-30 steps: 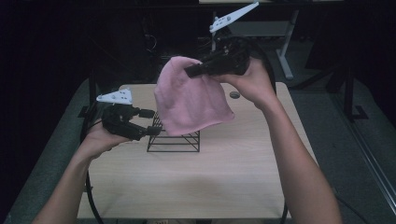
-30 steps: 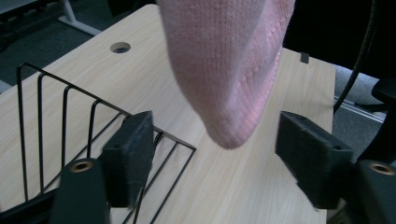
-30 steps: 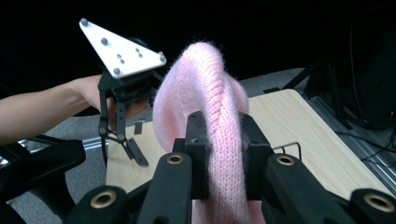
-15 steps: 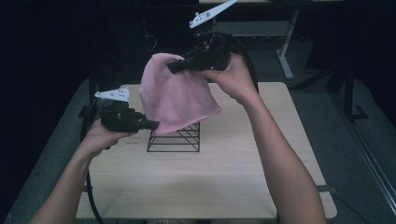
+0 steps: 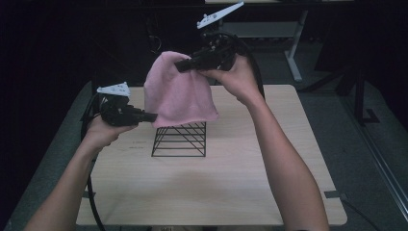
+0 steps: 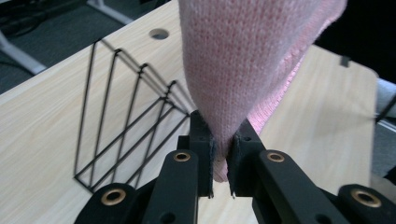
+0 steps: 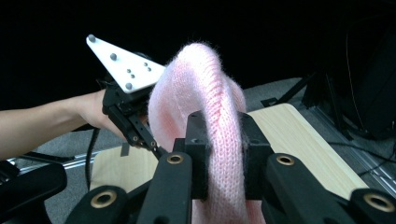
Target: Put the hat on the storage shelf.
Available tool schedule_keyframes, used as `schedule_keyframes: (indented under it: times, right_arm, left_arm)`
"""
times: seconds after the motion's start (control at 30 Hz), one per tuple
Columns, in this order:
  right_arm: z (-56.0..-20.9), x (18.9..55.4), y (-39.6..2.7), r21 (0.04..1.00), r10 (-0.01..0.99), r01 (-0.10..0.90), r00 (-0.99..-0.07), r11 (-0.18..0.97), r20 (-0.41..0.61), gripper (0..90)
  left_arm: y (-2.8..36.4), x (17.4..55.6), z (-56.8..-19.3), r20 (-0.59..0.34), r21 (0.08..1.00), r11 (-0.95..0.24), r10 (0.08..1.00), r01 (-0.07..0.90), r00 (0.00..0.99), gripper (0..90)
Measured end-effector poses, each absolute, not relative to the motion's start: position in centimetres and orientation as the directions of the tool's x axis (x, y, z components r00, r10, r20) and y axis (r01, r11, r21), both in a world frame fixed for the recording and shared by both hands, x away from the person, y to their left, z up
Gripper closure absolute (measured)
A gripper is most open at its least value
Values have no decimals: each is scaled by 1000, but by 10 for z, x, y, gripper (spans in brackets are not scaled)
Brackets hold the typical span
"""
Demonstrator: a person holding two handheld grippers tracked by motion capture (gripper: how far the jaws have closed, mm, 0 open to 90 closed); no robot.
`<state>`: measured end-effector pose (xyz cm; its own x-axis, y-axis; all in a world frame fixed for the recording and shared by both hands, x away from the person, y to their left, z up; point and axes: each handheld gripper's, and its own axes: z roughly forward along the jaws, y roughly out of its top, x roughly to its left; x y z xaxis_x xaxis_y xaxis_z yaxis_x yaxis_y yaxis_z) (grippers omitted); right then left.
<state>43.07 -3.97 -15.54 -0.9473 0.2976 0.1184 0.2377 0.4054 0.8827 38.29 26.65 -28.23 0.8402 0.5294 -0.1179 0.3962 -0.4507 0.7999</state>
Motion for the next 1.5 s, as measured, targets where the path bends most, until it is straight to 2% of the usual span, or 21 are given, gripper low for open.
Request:
schedule_keyframes:
  times: [0.47, 0.97, 1.5]
  right_arm:
    - [-178, 453, -49, 878, 332, 277, -932, 390, 146, 774]
    - [-195, 445, -50, 870, 303, 287, -938, 401, 170, 773]
    - [-224, 435, -37, 847, 243, 295, -948, 441, 204, 770]
  left_arm:
    - [255, 399, -295, -65, 772, -502, 549, 391, 833, 821]
    - [256, 391, -310, -39, 739, -563, 515, 371, 857, 821]
    - [271, 384, -334, -11, 695, -611, 519, 380, 855, 836]
